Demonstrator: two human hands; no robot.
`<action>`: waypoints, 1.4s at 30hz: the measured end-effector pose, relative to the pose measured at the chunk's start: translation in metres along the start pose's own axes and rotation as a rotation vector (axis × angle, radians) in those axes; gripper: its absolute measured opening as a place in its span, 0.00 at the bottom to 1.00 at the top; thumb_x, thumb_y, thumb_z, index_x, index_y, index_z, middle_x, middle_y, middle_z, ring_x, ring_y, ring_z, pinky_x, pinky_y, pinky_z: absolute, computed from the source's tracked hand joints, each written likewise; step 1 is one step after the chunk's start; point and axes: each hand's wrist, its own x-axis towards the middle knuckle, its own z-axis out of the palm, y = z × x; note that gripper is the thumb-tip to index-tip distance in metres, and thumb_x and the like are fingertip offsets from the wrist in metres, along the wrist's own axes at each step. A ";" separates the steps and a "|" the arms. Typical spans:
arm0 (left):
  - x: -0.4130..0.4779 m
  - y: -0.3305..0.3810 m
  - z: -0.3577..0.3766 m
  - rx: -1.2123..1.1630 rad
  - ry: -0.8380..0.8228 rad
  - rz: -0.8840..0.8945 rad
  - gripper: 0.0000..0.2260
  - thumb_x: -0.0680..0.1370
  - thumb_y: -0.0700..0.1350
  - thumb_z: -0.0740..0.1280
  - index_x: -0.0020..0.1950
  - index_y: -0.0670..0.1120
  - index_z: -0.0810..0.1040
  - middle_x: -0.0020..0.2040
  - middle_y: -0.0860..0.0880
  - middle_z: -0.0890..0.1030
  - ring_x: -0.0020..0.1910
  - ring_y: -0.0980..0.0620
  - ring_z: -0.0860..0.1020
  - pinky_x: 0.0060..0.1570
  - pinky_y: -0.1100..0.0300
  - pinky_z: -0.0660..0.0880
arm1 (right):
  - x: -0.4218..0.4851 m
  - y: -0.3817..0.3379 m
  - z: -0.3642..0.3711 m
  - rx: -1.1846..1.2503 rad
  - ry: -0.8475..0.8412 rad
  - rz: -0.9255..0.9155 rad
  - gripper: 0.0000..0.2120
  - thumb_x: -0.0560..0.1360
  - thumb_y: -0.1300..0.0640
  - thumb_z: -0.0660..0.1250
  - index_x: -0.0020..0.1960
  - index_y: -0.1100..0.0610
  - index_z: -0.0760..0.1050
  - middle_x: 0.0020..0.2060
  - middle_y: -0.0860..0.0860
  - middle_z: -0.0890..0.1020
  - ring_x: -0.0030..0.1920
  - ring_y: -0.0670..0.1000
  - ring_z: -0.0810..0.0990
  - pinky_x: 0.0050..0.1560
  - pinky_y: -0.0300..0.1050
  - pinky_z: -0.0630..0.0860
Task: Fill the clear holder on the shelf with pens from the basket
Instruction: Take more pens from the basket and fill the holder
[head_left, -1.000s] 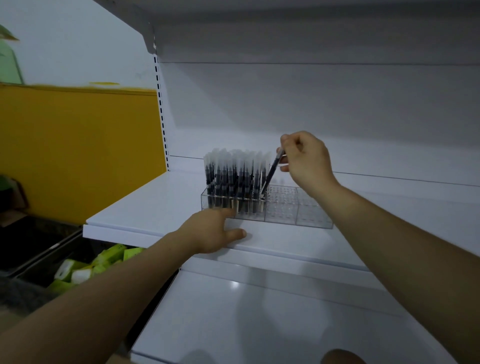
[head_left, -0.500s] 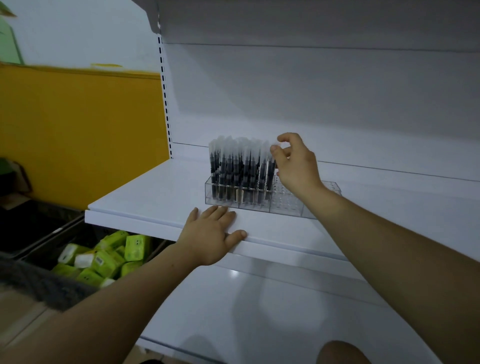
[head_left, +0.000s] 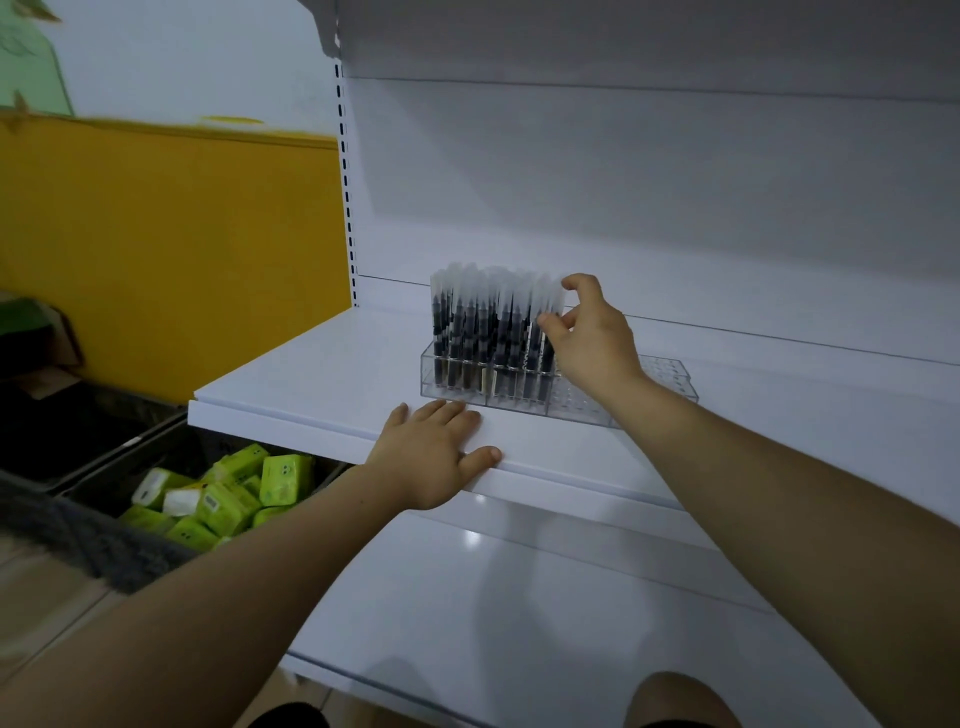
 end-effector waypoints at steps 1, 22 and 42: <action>0.000 0.000 -0.003 -0.017 -0.018 -0.001 0.29 0.80 0.64 0.48 0.77 0.52 0.58 0.79 0.50 0.56 0.77 0.51 0.52 0.74 0.45 0.48 | 0.000 -0.002 -0.002 -0.007 0.002 0.001 0.22 0.79 0.51 0.63 0.70 0.54 0.62 0.47 0.53 0.77 0.43 0.52 0.75 0.45 0.44 0.69; -0.177 -0.047 -0.049 -0.297 0.043 -0.490 0.33 0.75 0.68 0.58 0.75 0.51 0.62 0.76 0.49 0.63 0.72 0.45 0.64 0.69 0.42 0.63 | -0.091 -0.130 0.032 -0.071 -0.378 -0.307 0.28 0.78 0.42 0.60 0.74 0.52 0.61 0.72 0.53 0.65 0.68 0.57 0.68 0.64 0.51 0.68; -0.370 -0.092 0.035 -0.355 -0.081 -1.112 0.32 0.78 0.61 0.62 0.78 0.49 0.57 0.77 0.48 0.60 0.73 0.47 0.64 0.69 0.53 0.64 | -0.240 -0.207 0.229 -0.042 -1.016 -0.505 0.32 0.78 0.39 0.58 0.76 0.53 0.57 0.73 0.54 0.65 0.68 0.59 0.69 0.61 0.52 0.72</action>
